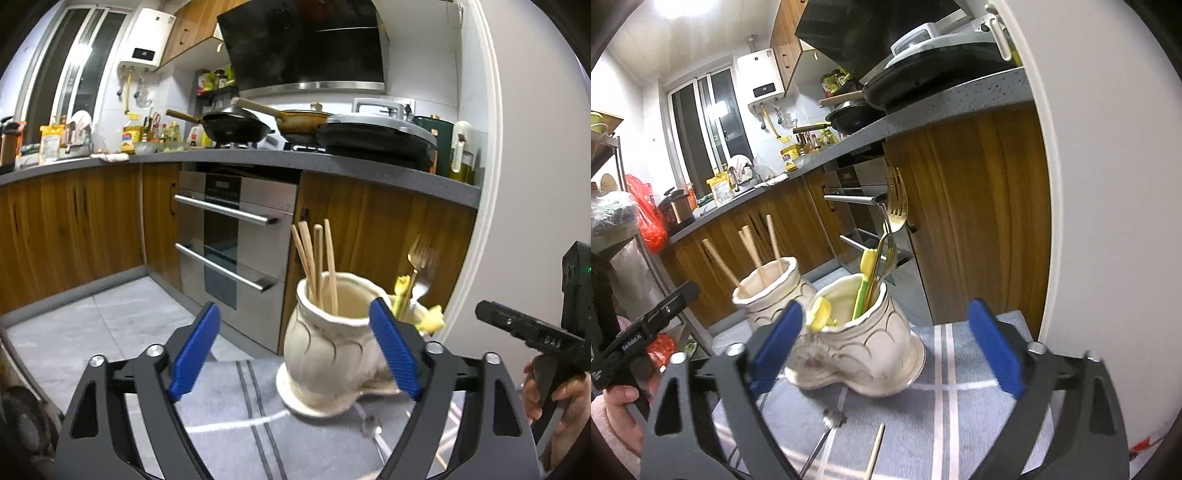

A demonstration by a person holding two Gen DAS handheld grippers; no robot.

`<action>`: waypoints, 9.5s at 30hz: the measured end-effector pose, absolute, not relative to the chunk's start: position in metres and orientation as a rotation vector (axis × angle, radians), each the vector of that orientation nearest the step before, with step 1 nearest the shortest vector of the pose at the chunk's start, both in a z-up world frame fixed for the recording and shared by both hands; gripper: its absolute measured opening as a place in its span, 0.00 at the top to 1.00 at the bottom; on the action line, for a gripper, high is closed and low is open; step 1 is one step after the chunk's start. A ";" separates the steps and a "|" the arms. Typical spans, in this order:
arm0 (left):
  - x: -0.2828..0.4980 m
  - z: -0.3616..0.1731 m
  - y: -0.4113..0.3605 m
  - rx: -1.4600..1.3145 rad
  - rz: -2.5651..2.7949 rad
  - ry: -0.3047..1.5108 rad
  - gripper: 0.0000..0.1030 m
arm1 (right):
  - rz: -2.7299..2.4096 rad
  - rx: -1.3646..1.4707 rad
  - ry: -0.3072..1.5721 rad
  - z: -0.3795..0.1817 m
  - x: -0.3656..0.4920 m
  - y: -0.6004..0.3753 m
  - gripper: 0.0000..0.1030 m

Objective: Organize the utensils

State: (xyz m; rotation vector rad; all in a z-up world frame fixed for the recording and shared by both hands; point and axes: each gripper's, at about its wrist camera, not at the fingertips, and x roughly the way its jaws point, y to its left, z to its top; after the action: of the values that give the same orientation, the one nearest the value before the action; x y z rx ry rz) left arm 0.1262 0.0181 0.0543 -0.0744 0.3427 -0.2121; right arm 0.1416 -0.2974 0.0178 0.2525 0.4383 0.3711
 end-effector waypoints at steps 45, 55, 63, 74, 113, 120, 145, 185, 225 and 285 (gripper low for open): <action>0.055 -0.024 0.041 -0.045 -0.175 0.626 0.05 | 0.352 -0.129 0.900 -0.085 0.117 -0.158 0.60; 0.054 -0.023 0.036 -0.052 -0.199 0.630 0.05 | 0.422 -0.078 0.911 -0.084 0.114 -0.153 0.97; 0.054 -0.022 0.024 -0.038 -0.216 0.640 0.05 | 0.467 0.029 0.842 -0.059 0.093 -0.187 0.97; 0.070 -0.025 -0.034 -0.012 -0.292 0.712 0.05 | 0.445 0.133 0.747 -0.016 0.078 -0.258 0.97; 0.112 -0.060 -0.134 0.138 -0.351 0.866 0.95 | 0.380 0.203 0.630 -0.023 0.068 -0.326 0.97; 0.082 -0.020 -0.086 0.086 -0.392 0.740 0.95 | 0.385 0.180 0.586 -0.013 0.072 -0.314 0.97; 0.187 0.117 -0.044 -0.080 -0.247 0.151 0.95 | 0.393 0.232 0.201 0.065 0.176 -0.271 0.97; 0.156 0.046 -0.027 -0.001 -0.231 0.277 0.95 | 0.378 0.158 0.299 0.003 0.170 -0.255 0.97; 0.079 -0.006 -0.014 0.029 -0.180 0.309 0.37 | 0.351 -0.059 0.324 -0.019 0.081 -0.243 0.38; 0.069 -0.011 -0.002 0.037 -0.097 0.272 0.06 | 0.312 -0.029 0.259 -0.027 0.072 -0.253 0.05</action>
State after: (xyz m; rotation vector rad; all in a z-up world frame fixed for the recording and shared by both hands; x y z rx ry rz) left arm 0.0687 -0.0024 -0.0113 0.0373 0.2715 -0.0968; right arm 0.0724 -0.2527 -0.0268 -0.0287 0.2588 0.3121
